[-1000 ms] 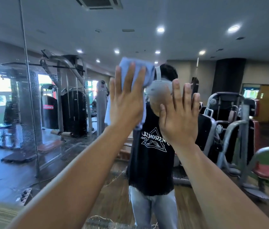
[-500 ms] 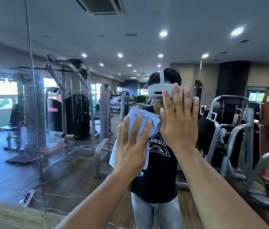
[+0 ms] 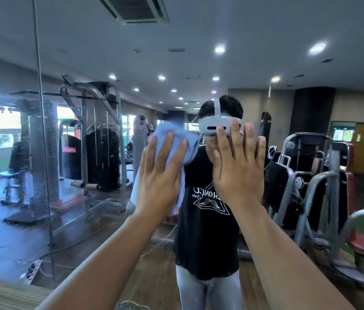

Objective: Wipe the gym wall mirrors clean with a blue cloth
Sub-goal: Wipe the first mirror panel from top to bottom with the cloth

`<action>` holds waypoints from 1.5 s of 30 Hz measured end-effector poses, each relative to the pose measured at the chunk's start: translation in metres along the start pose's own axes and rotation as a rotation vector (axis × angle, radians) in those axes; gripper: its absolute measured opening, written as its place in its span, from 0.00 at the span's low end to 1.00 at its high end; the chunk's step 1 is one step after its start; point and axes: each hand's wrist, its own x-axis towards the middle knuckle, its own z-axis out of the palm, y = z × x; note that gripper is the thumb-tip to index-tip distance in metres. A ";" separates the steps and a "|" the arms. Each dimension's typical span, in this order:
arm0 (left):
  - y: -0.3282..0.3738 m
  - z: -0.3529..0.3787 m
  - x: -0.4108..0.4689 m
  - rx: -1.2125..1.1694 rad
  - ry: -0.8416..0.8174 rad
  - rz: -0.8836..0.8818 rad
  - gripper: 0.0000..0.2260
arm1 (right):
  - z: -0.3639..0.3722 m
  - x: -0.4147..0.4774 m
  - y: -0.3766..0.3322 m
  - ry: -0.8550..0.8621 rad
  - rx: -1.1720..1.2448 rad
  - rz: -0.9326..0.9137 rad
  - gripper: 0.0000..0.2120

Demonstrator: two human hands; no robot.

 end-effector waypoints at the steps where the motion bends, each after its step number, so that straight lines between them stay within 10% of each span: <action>1: -0.003 0.000 -0.020 0.012 -0.017 0.021 0.28 | 0.000 0.000 0.000 -0.007 0.000 0.001 0.27; 7: -0.032 -0.011 -0.058 0.128 -0.139 0.218 0.32 | 0.001 -0.001 0.000 -0.025 -0.011 0.008 0.28; 16: -0.065 -0.030 0.073 0.004 0.031 -0.109 0.26 | 0.001 -0.002 -0.001 0.001 0.004 0.010 0.27; 26: -0.042 -0.018 -0.066 0.069 0.023 0.075 0.21 | 0.003 -0.003 0.000 -0.022 -0.015 0.014 0.27; 37: -0.015 -0.011 0.084 -0.032 0.076 -0.146 0.27 | 0.004 -0.004 0.001 0.020 0.004 0.002 0.27; 45: -0.024 0.000 -0.061 0.033 -0.068 0.404 0.25 | 0.003 -0.003 0.002 -0.004 0.003 0.013 0.27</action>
